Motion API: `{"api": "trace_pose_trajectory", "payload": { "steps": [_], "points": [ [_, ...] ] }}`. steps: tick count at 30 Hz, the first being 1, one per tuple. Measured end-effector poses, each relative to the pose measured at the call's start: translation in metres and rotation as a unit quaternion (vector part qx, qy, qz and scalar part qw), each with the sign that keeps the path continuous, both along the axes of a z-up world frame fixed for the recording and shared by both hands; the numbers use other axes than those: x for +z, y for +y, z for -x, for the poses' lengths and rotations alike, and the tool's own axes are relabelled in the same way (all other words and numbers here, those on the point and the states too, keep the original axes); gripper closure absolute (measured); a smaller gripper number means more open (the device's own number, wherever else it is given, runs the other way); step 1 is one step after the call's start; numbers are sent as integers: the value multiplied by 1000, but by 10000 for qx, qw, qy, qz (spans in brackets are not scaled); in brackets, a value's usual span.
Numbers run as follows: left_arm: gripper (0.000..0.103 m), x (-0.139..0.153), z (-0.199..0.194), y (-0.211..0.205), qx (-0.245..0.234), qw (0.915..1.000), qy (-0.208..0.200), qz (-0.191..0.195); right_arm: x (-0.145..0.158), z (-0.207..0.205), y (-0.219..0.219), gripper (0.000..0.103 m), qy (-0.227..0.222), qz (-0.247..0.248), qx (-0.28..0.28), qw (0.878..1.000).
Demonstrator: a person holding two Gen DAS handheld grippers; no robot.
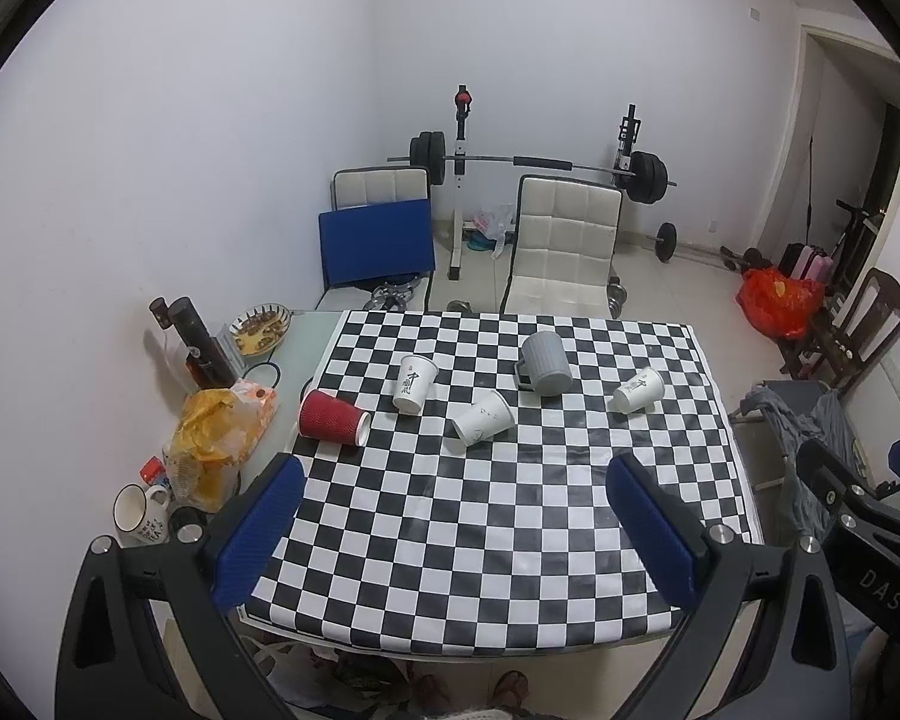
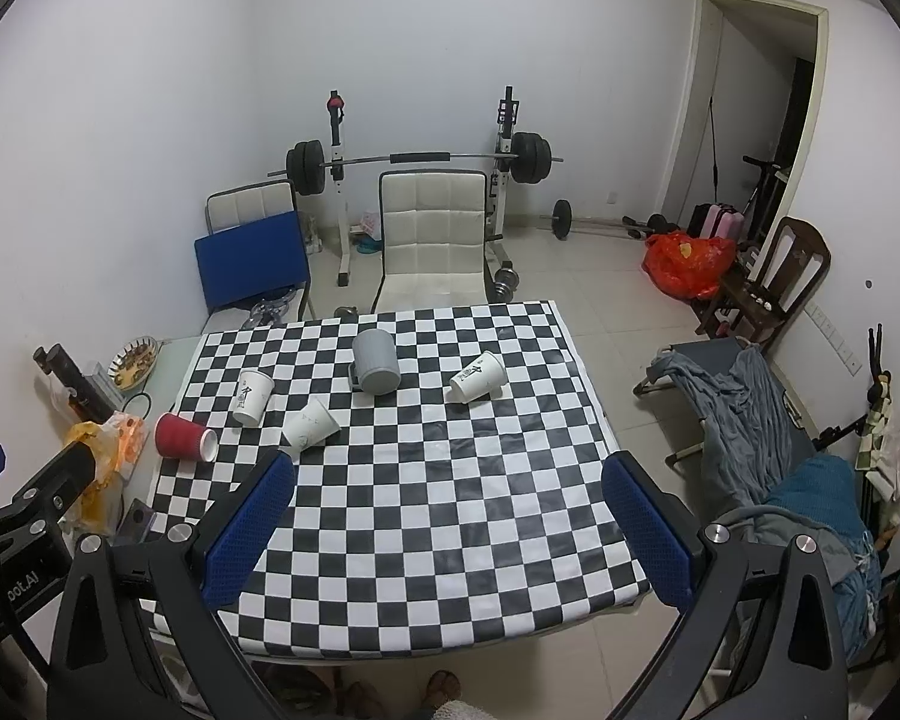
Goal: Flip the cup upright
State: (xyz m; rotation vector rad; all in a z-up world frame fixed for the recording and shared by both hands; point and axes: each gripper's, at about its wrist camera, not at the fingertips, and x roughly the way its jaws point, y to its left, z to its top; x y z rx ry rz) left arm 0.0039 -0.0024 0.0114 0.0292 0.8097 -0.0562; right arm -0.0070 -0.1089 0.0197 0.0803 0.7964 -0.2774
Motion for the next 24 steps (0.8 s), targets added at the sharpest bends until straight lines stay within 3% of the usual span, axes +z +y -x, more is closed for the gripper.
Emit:
{"api": "trace_pose_trajectory", "payload": {
  "steps": [24],
  "points": [
    [0, 4, -1, 4, 3, 10000, -33, 12, 5, 0, 3, 0, -20, 8, 6, 10000]
  ]
}}
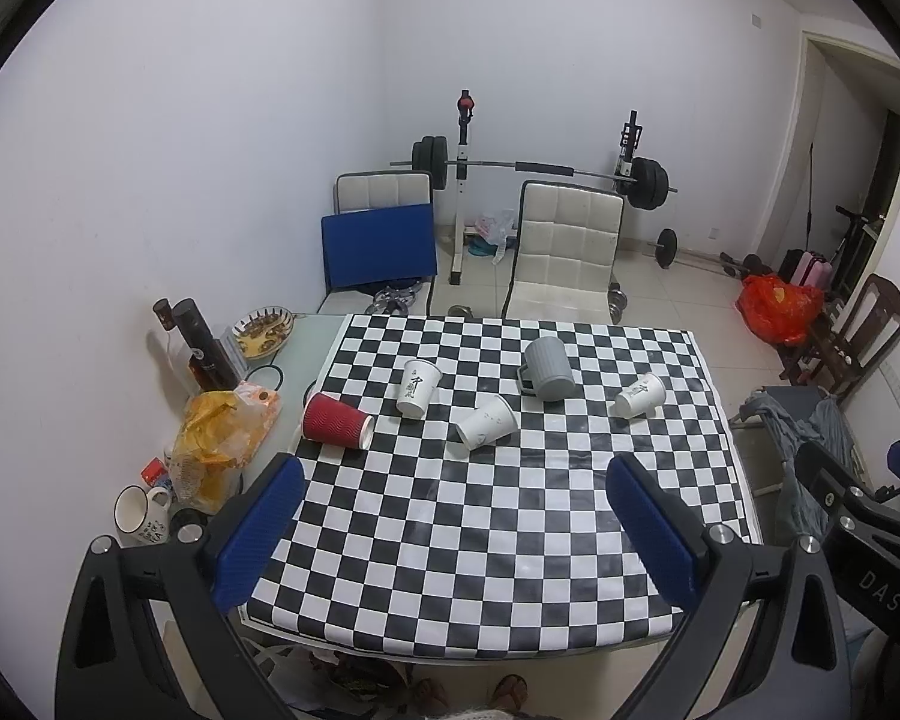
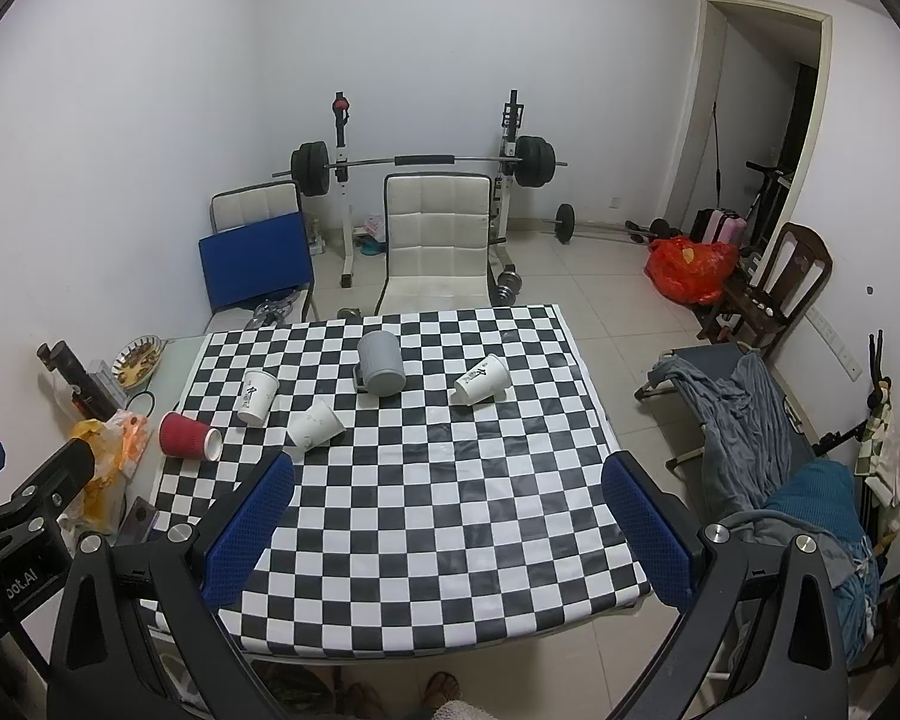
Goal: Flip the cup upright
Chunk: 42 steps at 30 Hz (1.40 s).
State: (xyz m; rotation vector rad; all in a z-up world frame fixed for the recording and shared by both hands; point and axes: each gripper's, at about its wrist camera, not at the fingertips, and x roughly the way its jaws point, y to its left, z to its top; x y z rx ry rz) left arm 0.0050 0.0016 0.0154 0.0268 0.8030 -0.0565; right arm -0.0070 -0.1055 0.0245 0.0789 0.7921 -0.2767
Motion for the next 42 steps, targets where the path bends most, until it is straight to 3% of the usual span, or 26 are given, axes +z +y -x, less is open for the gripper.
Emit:
{"api": "trace_pose_trajectory", "payload": {
  "steps": [17, 22, 25, 30, 42],
  "points": [
    [0, -8, -3, 22, -111, 9999, -6, 38, 2, -7, 7, 0, 52, -93, -74, 9999],
    [0, -27, -16, 21, -224, 9995, -56, -201, -8, -22, 8, 0, 128, -226, -361, 9990],
    [0, -51, -31, 13, -394, 9982, 50, -458, -29, -29, 2, 0, 221, -206, -603, 9977],
    [0, -90, -63, -8, -625, 9947, 359, -740, -81, -58, -28, 0, 744, -135, -1100, 9911],
    [0, -182, -157, -106, -1052, 9776, 1136, -1428, -244, -141, -146, 0, 1984, -499, -1644, 9649]
  ]
}}
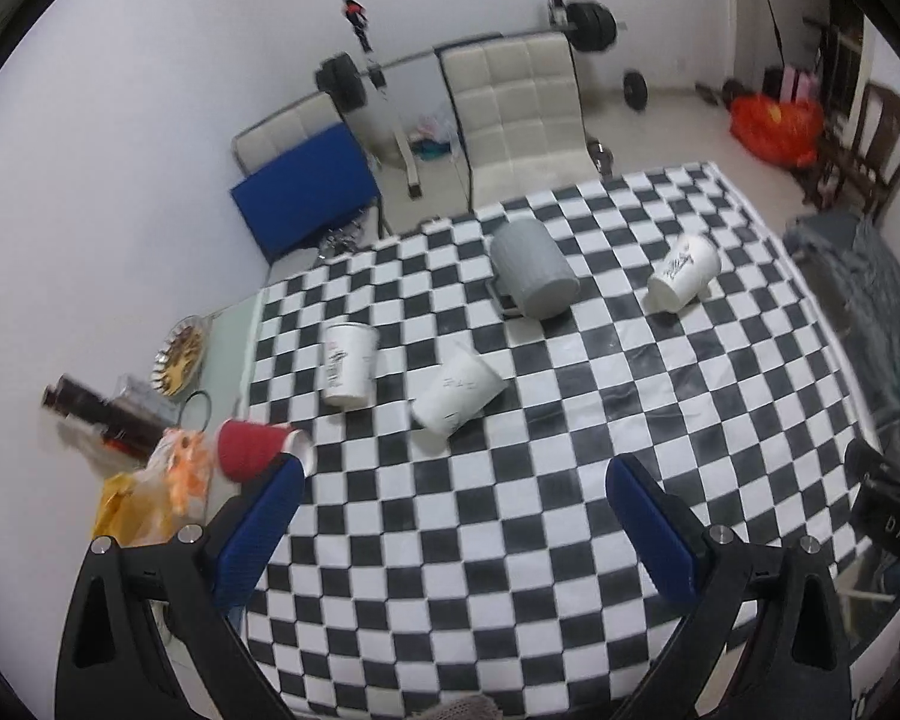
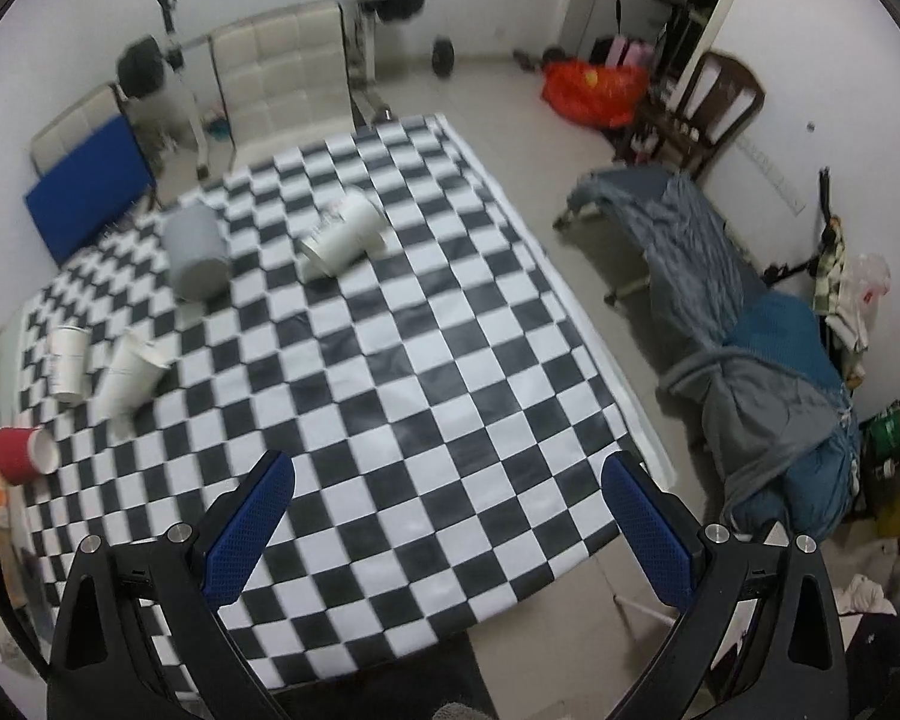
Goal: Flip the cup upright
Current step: 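Move the left tool toward the white paper cup lying on its side, then close the left gripper on the white cup and lift it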
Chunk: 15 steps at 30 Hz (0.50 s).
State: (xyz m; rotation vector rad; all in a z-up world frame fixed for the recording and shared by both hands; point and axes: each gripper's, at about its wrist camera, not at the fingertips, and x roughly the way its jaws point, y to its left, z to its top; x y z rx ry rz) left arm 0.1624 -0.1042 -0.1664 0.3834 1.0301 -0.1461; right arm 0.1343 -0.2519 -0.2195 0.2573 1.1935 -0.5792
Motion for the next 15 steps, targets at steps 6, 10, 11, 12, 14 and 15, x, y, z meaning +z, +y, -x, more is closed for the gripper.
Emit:
{"api": "trace_pose_trajectory", "payload": {
  "steps": [6, 10, 11, 12, 14, 15],
  "points": [
    [0, -50, -55, -70, -353, 9978, 435, -344, -72, -47, -58, 0, 475, -362, -82, 9982],
    [0, -74, -90, -114, -709, 9945, 535, -557, -110, -77, -97, 0, 724, -495, -115, 9961],
    [0, -81, -99, -126, -843, 9927, 591, -630, -116, -83, -104, 0, 768, -522, -123, 9956],
    [0, -88, -108, -137, -946, 9912, 619, -694, -122, -88, -111, 0, 798, -557, -135, 9952],
    [0, -99, -122, -155, -1131, 9881, 668, -803, -136, -103, -131, 0, 870, -628, -180, 9941],
    [0, -106, -130, -167, -1264, 9857, 704, -868, -142, -109, -138, 0, 891, -651, -195, 9937]
  ]
}}
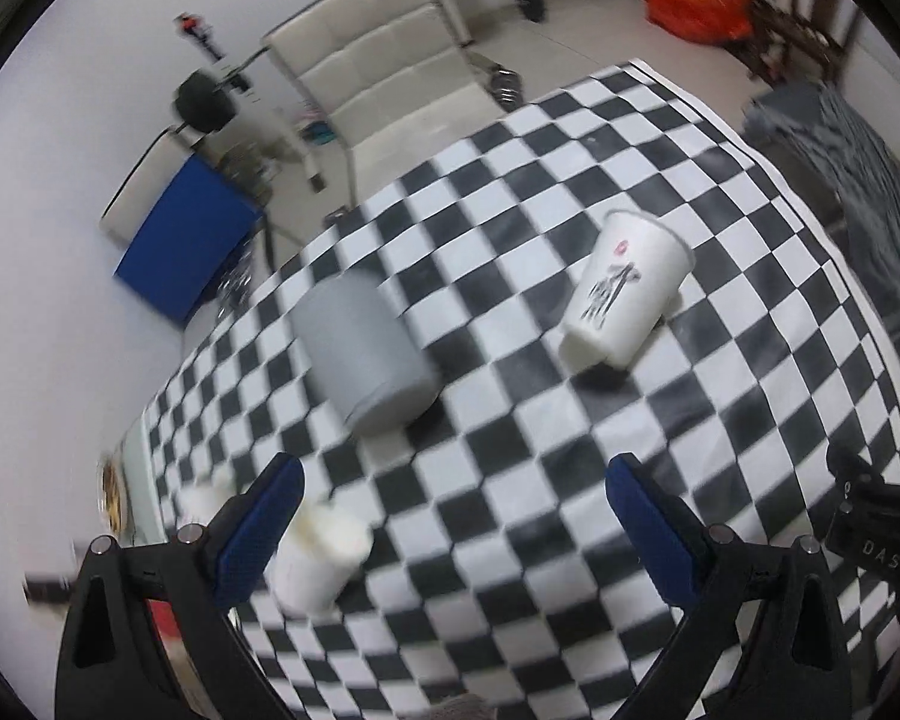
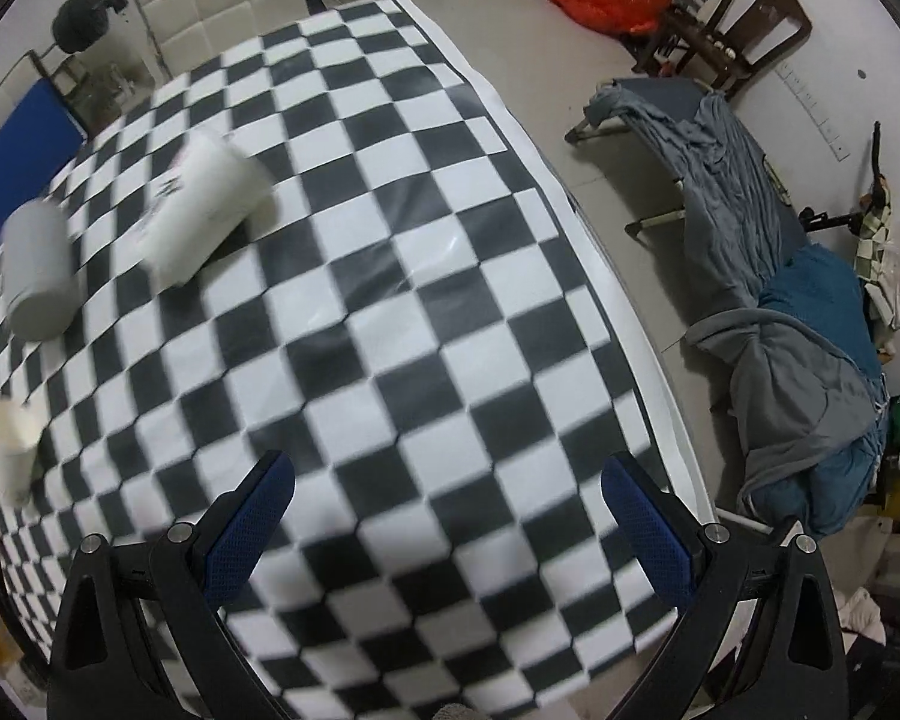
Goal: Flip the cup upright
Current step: 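Close the left gripper on the white cup and lift it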
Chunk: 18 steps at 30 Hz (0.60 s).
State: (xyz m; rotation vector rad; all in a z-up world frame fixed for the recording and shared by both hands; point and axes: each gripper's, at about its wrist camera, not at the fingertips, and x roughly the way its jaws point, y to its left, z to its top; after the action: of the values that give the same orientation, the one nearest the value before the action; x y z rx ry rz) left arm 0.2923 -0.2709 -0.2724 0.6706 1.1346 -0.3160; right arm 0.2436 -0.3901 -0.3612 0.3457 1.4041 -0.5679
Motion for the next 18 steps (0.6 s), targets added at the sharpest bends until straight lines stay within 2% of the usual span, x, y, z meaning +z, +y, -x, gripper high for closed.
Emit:
{"api": "trace_pose_trajectory", "payload": {
  "steps": [7, 11, 13, 15, 17, 18],
  "points": [
    [1, -42, -37, -53, -753, 9964, 357, -173, -33, -33, -51, 0, 95, -215, -160, 9996],
    [1, -68, -47, -74, -1186, 9890, 875, -119, -46, -44, -69, 0, 176, -319, -253, 9990],
    [2, -78, -51, -82, -1261, 9868, 1009, -155, -51, -47, -76, 0, 203, -373, -283, 9987],
    [10, -88, -54, -89, -1328, 9846, 1130, -154, -55, -47, -80, 0, 208, -419, -303, 9984],
    [29, -96, -57, -92, -1323, 9829, 1270, -168, -59, -47, -83, 0, 243, -469, -338, 9980],
    [33, -99, -58, -93, -1311, 9821, 1345, -153, -61, -46, -84, 0, 254, -500, -350, 9978]
  ]
}}
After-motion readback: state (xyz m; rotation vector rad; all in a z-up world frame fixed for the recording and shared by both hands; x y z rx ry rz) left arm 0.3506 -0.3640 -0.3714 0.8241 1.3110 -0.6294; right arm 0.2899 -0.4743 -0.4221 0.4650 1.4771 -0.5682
